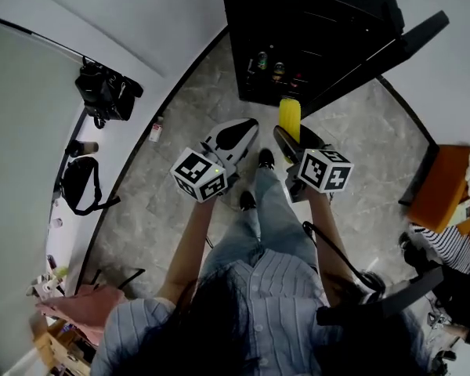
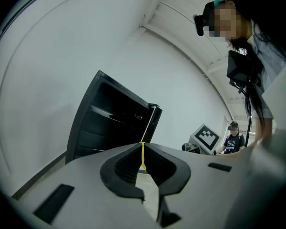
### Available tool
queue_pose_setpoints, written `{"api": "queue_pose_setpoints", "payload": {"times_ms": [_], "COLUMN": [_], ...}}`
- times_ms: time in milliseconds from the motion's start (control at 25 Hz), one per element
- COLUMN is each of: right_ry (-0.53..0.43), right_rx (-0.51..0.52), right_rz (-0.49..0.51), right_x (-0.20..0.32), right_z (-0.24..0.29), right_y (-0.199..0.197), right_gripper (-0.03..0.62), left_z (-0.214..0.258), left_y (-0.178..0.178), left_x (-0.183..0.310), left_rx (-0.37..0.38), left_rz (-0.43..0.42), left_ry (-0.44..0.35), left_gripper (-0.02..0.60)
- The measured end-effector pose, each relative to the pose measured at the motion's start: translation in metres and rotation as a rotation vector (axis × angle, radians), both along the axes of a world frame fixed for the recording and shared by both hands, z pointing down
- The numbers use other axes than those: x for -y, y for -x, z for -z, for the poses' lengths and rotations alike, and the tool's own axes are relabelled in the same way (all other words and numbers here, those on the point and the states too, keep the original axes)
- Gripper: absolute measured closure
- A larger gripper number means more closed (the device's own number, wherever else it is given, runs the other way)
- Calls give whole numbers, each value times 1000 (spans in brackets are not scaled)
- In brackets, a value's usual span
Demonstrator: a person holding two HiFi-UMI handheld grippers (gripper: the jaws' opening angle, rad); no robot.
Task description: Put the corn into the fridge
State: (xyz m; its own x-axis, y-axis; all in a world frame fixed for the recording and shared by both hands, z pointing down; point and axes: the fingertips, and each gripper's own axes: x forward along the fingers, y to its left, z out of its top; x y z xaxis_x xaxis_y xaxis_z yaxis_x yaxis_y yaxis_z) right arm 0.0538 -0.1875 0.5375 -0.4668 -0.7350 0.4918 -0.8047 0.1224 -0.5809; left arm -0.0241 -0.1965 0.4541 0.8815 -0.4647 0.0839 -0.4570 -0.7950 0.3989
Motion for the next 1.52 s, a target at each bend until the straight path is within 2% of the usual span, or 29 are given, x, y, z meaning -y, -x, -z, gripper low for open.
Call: {"api": "queue_pose_setpoints", "payload": {"times_ms": [200, 520, 840, 1080, 1520], "right_ry": [8, -4, -14, -13, -19], "right_rx": [-23, -72, -143, -179, -248], "right_rz": [8, 9, 25, 48, 105], "right_x": [32, 85, 131, 160, 210], "right_z": [-17, -40, -60, -77, -88], "right_y": [-9, -28, -43, -48, -53], "right_gripper": [338, 338, 338, 338, 338], "left_z": [-15, -40, -58, -70, -78], "left_y": [-9, -14, -21, -26, -34], "left_x": [28, 55, 78, 93, 100], "left_rx": [42, 57, 91, 109, 112], "left_rz": [-11, 6, -4, -6, 5], "left_ry": [-2, 22, -4, -24, -4], "left_gripper": [574, 574, 574, 574, 574]}}
